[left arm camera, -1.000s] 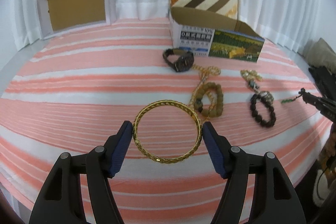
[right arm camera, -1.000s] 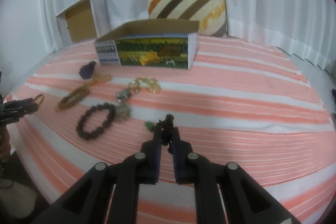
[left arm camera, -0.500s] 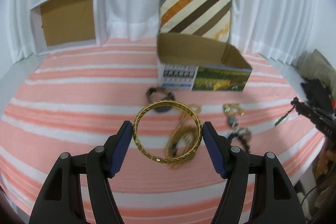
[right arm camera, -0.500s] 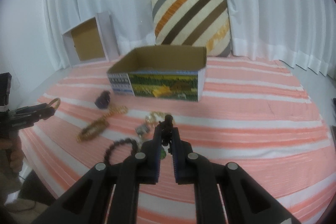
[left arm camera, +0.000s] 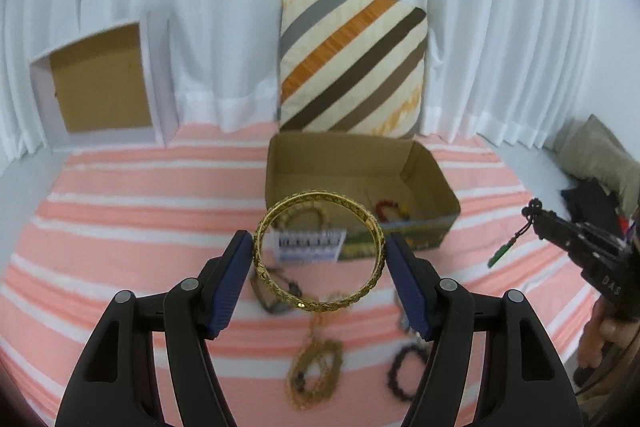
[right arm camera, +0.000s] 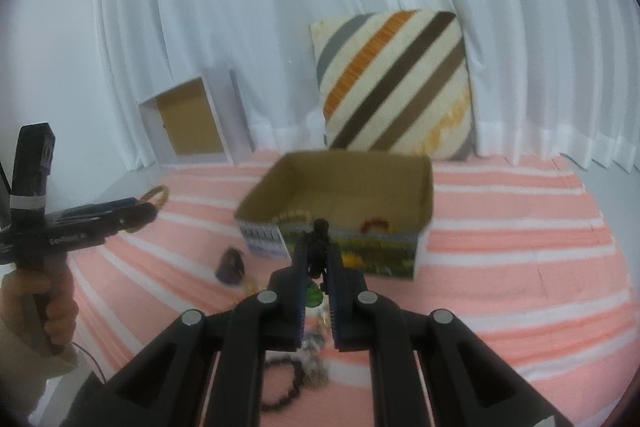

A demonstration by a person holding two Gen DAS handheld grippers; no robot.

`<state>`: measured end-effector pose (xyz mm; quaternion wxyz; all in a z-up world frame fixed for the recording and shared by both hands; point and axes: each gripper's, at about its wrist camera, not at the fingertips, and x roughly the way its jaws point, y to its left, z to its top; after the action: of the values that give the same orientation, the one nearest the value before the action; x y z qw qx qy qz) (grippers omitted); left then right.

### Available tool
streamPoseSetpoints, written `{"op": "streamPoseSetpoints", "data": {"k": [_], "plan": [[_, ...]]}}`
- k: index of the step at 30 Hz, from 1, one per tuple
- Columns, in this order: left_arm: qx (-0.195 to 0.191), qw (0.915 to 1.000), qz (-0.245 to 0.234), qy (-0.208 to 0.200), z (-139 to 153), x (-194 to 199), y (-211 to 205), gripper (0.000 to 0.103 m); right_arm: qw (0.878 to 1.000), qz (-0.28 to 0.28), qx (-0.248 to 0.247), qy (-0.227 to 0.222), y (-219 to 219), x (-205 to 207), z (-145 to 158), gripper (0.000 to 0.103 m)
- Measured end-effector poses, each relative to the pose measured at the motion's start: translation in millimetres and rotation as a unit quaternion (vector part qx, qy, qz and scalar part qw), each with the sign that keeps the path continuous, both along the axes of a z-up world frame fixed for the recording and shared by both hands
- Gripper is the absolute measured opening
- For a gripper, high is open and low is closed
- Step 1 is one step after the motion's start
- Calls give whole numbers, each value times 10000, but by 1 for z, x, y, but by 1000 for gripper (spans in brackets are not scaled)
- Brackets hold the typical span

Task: Organize jewelry
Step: 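Carry the bangle and pendant into the box and open both tools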

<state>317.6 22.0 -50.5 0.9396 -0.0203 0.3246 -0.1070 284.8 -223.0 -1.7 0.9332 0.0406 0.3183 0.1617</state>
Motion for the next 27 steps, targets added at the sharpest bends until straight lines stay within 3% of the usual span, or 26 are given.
{"op": "streamPoseSetpoints", "data": {"k": [5, 15, 21, 27], "plan": [[235, 9996, 89, -87, 9, 21, -12, 69, 9999, 102, 28, -115, 6, 30, 19, 9], [574, 9982, 42, -189, 12, 62, -40, 69, 9999, 91, -120, -80, 11, 91, 28, 9], [485, 9988, -93, -19, 6, 98, -55, 69, 9998, 117, -152, 89, 15, 128, 22, 9], [283, 9987, -176, 381, -13, 141, -65, 69, 9981, 184, -91, 579, 26, 171, -3, 9]]}}
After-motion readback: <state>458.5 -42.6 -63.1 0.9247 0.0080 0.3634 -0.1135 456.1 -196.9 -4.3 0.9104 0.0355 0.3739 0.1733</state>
